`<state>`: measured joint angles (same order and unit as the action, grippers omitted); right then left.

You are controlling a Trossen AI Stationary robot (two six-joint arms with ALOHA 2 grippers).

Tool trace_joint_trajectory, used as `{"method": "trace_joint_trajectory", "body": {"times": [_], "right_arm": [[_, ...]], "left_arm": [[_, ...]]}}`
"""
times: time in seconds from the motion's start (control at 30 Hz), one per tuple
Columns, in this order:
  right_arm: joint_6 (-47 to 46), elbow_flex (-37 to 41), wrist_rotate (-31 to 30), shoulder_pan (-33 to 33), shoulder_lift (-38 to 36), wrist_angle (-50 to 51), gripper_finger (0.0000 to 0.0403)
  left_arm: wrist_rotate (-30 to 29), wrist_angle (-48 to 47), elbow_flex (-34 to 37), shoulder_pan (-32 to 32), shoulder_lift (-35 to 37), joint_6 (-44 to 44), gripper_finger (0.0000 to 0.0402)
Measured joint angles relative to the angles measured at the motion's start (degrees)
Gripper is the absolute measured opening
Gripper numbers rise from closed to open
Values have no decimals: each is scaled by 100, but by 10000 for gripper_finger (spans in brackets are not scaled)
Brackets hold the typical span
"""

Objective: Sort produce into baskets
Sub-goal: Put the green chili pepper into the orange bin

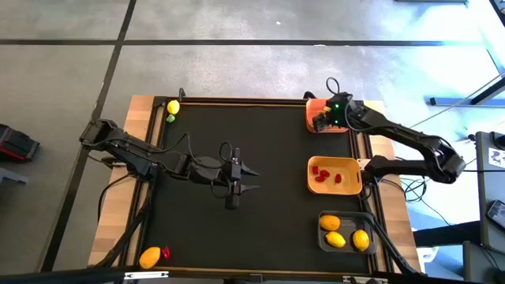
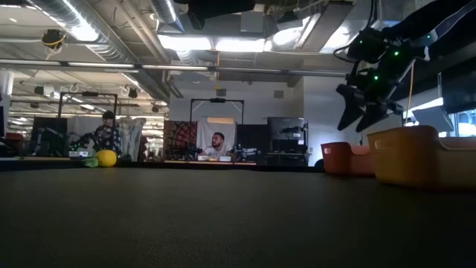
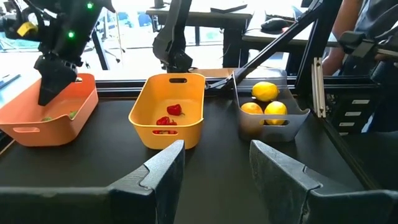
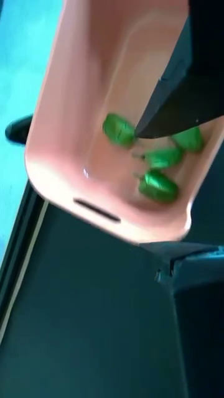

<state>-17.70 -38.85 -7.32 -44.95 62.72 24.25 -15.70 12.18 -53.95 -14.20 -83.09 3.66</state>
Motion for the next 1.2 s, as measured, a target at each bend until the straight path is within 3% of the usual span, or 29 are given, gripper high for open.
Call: {"method": "trace_joint_trajectory", "body": {"times": [0.17, 0.33, 0.77, 0.9, 1.2], "right_arm": [[45, 0, 183, 276, -147, -90, 263], [147, 0, 205, 946, -285, -418, 300], [-1, 0, 235, 3109, -342, -1355, 296], [0, 0, 237, 3654, -342, -1735, 296], [16, 0, 229, 4627, -337, -2009, 296]], "left_arm": [[0, -194, 0, 0, 22, 61, 178], [-36, -514, 0, 0, 283, 138, 178], [-1671, -3302, 0, 95, 1414, 1316, 178], [-2184, -4505, -2, 490, 1627, 2209, 178], [-2182, -6340, 0, 2003, 1473, 3054, 178]]}}
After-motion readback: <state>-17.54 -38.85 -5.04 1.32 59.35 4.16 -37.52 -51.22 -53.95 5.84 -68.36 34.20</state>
